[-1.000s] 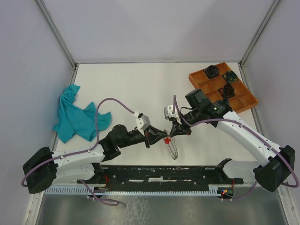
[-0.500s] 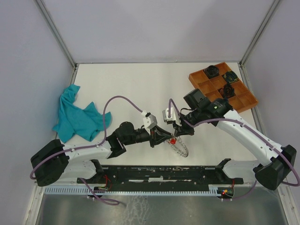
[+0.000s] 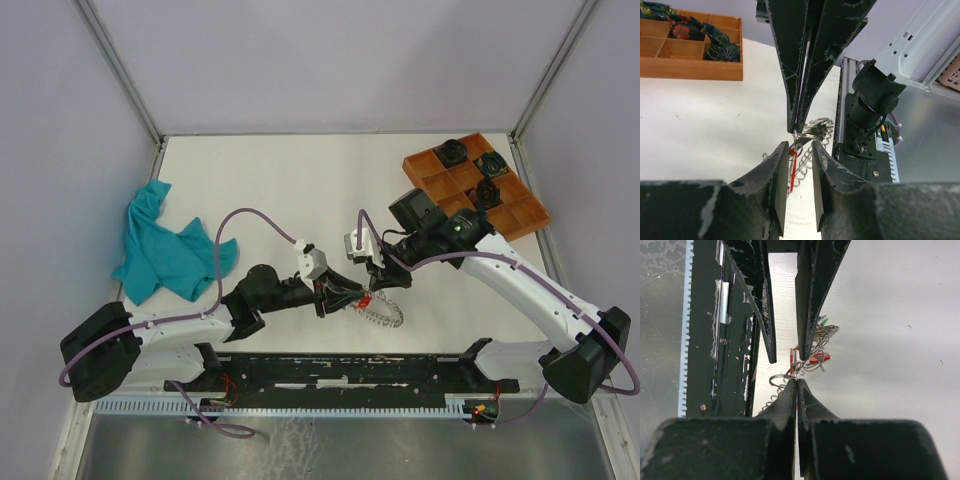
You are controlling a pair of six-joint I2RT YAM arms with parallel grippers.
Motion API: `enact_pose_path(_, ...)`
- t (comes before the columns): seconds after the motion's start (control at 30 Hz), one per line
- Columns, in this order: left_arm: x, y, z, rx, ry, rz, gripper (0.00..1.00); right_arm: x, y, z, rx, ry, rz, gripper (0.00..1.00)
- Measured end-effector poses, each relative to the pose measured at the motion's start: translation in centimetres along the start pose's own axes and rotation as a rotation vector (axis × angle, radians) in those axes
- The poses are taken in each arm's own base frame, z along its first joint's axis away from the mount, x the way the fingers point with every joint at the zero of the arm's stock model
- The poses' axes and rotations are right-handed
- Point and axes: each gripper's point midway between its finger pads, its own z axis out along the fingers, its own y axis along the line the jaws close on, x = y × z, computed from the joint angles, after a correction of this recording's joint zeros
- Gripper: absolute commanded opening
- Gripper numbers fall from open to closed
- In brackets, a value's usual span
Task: Remove the keys from the keyring
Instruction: Remove the key from the keyring.
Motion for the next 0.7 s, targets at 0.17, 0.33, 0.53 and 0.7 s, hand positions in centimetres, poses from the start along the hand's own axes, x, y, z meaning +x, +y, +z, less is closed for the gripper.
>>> enact_pose_path(0.17,-0.8,-0.2,-0.1,0.006,-0.027,0.01,0.37,-0.3,-0.1,0.1,-0.002,-0.013,0.003,0.01)
enact_pose_path(0.33,-0.9,-0.1,0.0,-0.009,-0.033,0.012,0.37,-0.5,-0.2,0.2,-0.001,-0.023,0.006,0.01)
enact_pose_path(0.53,-0.9,0.7,0.0,-0.046,-0.036,0.046,0.36,-0.6,-0.1,0.2,-0.006,-0.028,0.009,0.01)
enact_pose_path(0.7,-0.3,1.3,-0.5,-0.073,-0.024,0.102,0.36,-0.8,0.1,0.2,-0.015,-0.036,0.009,0.01)
